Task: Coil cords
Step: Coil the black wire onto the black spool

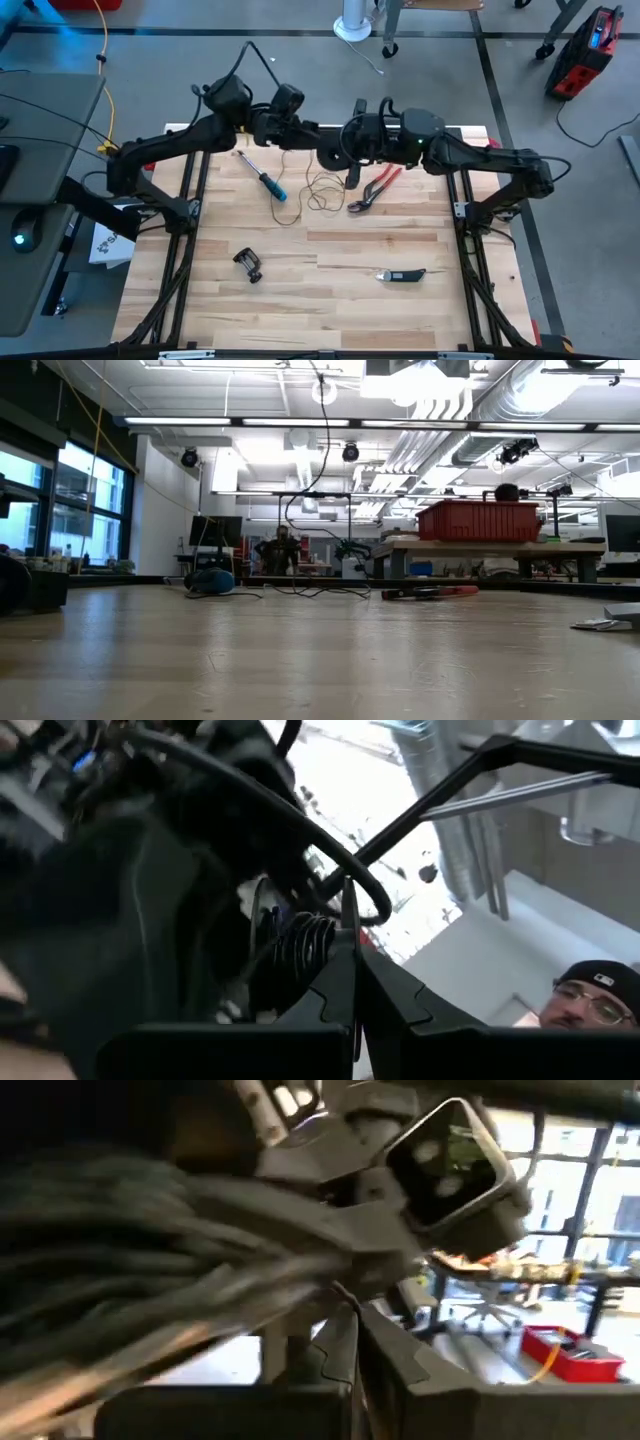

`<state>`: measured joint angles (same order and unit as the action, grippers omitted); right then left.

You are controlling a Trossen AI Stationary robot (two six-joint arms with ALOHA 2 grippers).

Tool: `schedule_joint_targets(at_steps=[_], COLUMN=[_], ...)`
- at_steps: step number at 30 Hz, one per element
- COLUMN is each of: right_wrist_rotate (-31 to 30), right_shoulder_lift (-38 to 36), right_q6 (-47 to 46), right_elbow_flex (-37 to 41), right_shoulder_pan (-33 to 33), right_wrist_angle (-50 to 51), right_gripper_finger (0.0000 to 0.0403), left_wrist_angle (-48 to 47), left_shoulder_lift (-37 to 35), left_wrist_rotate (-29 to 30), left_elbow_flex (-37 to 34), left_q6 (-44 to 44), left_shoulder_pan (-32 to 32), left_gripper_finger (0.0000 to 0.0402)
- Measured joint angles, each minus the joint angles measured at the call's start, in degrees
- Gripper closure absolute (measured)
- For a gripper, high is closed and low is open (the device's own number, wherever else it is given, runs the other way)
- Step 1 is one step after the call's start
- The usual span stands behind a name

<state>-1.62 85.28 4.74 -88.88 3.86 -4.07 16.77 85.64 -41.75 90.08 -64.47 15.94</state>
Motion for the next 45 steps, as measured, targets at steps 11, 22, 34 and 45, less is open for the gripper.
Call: schedule_joint_targets(at_steps=[11, 22, 34, 45], right_wrist_rotate=[2.16, 3.61, 5.07, 1.28], right_shoulder_lift=[0.56, 0.54, 0.57, 5.69], right_q6=[-6.22, -12.49, -14.77, -1.03], right_elbow_flex=[-0.04, -0.09, 0.11, 0.05], right_shoulder_pan=[-0.20, -0.03, 1.75, 0.90], right_wrist_angle=[-1.93, -1.51, 10.24, 5.02], right_gripper_finger=[0.0403, 0.0403, 0.0285, 0.0218], left_wrist_angle=[9.84, -0.98, -10.25, -9.00], left_shoulder_lift=[0.38, -5.85, -13.44, -14.40], left_wrist_rotate=[0.39, -1.02, 3.25, 7.84], left_elbow_flex=[-0.04, -0.11, 0.07, 0.07], left_q6=[8.14, 17.26, 20.33, 20.05], left_shoulder_pan=[6.54, 13.84, 15.70, 12.84], left_gripper_finger=[0.0402, 0.0401, 0.0401, 0.0401])
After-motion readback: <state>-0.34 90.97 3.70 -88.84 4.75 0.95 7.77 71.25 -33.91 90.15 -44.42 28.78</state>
